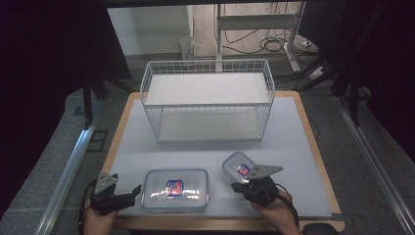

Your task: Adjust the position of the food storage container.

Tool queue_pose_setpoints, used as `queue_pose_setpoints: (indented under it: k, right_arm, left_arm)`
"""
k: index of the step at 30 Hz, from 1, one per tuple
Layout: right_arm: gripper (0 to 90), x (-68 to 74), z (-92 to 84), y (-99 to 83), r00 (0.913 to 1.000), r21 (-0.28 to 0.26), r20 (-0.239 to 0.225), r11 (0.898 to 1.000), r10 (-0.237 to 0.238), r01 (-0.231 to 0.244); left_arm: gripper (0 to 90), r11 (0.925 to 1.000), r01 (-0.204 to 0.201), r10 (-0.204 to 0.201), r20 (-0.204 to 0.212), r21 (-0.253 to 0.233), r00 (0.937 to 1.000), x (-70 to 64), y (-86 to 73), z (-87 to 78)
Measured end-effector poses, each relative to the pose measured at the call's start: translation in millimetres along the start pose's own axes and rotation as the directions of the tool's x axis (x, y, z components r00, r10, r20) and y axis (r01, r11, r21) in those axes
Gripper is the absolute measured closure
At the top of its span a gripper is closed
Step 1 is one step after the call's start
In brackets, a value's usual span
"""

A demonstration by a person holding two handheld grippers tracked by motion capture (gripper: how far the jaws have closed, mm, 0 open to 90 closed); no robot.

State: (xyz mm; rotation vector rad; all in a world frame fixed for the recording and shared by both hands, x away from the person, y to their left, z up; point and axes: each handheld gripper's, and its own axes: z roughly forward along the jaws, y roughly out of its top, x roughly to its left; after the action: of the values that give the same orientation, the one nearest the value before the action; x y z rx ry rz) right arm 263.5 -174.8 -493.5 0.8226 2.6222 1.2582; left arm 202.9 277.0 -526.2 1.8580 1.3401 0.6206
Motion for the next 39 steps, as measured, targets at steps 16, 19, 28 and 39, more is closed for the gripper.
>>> queue_pose_setpoints:
  k: [16,19,28,39]
  right_arm:
    - [89.9,-31.7,-15.3,-16.0,0.9923,0.057,0.114,0.997,0.048,-0.055]
    - [89.9,-46.7,-26.0,-20.4,0.9837,0.045,0.155,0.994,0.091,-0.099]
    - [89.7,-48.1,-29.1,8.4,0.9863,-0.017,0.119,0.993,0.115,-0.113]
    - [89.7,-43.7,47.5,60.4,0.9896,0.088,0.139,0.996,-0.035,0.023]
  left_arm:
    - [6.5,0.9997,-0.007,0.006,0.011,0.021,0.9999,-2.1,-0.5,3.1]
    - [6.5,0.9997,-0.007,0.007,0.007,0.024,0.9999,-1.8,-0.9,3.5]
    - [6.5,0.9995,-0.015,0.014,0.007,0.028,0.9999,-1.1,-1.9,5.5]
    - [6.3,0.9994,-0.029,0.029,-0.011,0.021,0.9995,1.0,-3.9,4.9]
